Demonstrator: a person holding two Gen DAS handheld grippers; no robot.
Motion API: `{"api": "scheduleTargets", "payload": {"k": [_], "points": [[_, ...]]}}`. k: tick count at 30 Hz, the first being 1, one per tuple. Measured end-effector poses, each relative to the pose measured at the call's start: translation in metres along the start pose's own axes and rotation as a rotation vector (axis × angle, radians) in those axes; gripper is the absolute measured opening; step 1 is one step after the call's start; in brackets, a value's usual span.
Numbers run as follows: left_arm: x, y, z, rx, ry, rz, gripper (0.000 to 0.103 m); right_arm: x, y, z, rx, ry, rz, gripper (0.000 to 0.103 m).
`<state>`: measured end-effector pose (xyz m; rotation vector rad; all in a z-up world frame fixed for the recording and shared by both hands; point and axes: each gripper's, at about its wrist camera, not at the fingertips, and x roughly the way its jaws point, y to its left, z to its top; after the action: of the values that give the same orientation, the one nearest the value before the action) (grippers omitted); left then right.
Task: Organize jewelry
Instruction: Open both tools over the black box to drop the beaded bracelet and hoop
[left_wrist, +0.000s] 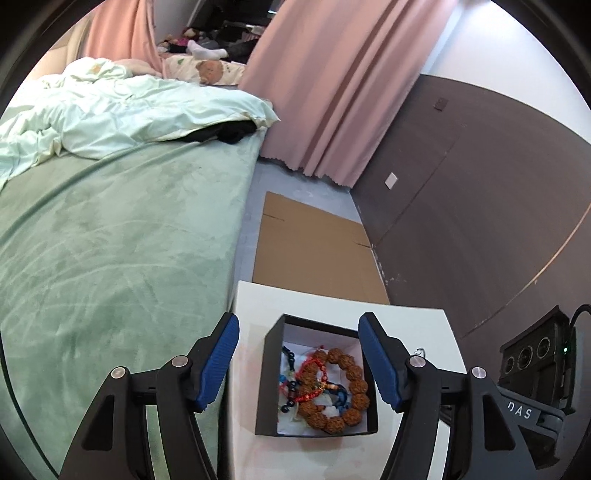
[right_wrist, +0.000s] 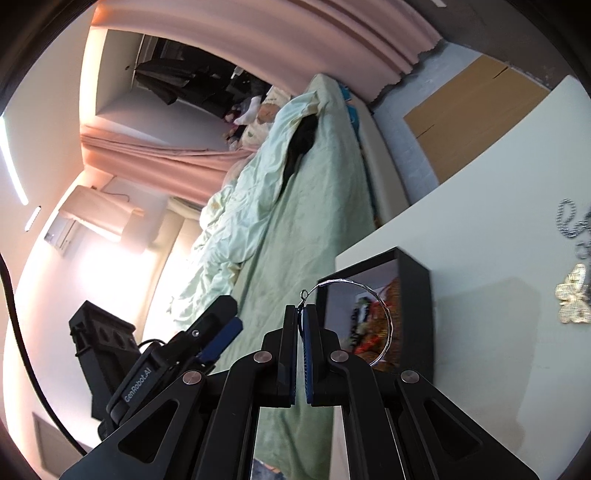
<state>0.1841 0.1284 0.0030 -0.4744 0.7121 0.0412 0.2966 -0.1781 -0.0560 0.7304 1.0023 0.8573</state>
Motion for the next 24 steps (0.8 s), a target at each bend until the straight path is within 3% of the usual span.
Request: {"api": "scheduleTargets", "payload": {"k": [3,6,7,8,9,10,24], "points": [[-0.002,0.005,0.003,-0.014,-0.021,0.024,0.070,0.012,0.003,-0.001,0.003,0.023,0.028,0.003],[-0.002,0.011,0.007,-0.035,-0.035,0.037,0.083,0.020,0.006,-0.001,-0.013,0.041,0.021,0.004],[-0.003,0.012,0.007,-0.045,-0.042,0.036,0.087,0.022,0.005,-0.003,-0.018,0.058,0.007,0.009],[-0.003,0.013,0.008,-0.051,-0.047,0.038,0.088,0.026,0.005,-0.003,-0.015,0.082,-0.004,0.016],[-0.003,0.013,0.008,-0.054,-0.049,0.039,0.088,0.028,0.003,-0.002,-0.010,0.091,-0.004,0.039],[-0.003,0.014,0.009,-0.056,-0.050,0.039,0.088,0.026,0.001,-0.003,-0.003,0.082,-0.008,0.054],[0.006,-0.018,-0.006,0.000,-0.010,-0.004,0.088,-0.048,-0.010,0.007,-0.002,-0.024,-0.057,0.054]]}}
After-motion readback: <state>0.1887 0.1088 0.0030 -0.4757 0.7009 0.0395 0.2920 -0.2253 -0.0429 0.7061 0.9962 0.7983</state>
